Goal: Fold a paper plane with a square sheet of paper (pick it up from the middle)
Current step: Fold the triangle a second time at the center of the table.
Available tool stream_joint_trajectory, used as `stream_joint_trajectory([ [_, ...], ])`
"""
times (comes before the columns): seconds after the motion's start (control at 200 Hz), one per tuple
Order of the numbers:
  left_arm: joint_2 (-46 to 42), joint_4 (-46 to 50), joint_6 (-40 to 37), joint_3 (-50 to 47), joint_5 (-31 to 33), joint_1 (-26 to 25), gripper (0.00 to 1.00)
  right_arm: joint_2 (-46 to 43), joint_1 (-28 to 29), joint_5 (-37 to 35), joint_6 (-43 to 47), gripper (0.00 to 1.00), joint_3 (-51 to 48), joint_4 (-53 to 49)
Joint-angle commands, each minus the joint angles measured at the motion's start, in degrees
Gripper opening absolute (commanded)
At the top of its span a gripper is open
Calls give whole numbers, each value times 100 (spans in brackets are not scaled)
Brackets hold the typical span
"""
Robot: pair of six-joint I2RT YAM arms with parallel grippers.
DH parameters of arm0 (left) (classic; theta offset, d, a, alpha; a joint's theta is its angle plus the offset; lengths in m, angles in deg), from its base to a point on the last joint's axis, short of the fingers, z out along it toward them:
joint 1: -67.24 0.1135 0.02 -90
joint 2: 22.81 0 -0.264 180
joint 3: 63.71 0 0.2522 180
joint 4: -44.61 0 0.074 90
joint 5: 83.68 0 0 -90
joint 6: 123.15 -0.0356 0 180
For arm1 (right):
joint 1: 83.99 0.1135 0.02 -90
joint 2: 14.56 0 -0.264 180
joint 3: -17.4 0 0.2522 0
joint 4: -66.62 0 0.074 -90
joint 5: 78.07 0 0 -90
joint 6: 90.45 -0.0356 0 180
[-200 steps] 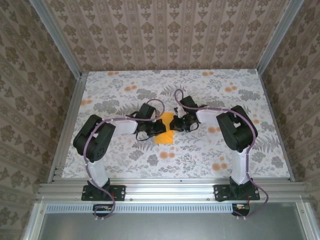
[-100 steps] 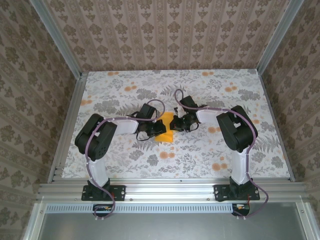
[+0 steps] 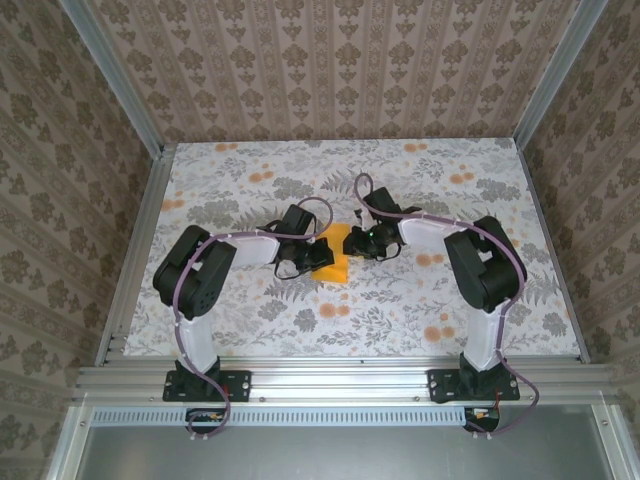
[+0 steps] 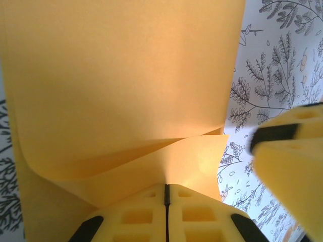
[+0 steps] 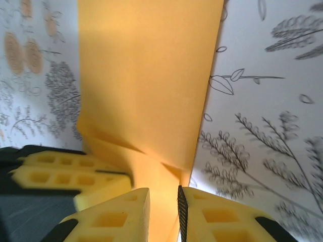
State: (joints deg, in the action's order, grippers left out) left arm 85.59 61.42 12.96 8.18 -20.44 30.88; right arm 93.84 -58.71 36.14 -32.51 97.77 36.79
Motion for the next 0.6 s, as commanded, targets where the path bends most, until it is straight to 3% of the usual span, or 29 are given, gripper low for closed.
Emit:
stream_joint_trajectory([
  [0.0, 251, 669, -235, 36, 154, -50, 8, -593, 2, -487, -108, 23, -172, -281],
  [0.24, 287, 724, -287, 121, 151, -84, 8, -646, 311, -98, -225, 13, -294, -323],
  [0.595, 368, 741, -258, 184, 145, -99, 7, -216, 636, 348, -508, 9, -415, -58],
])
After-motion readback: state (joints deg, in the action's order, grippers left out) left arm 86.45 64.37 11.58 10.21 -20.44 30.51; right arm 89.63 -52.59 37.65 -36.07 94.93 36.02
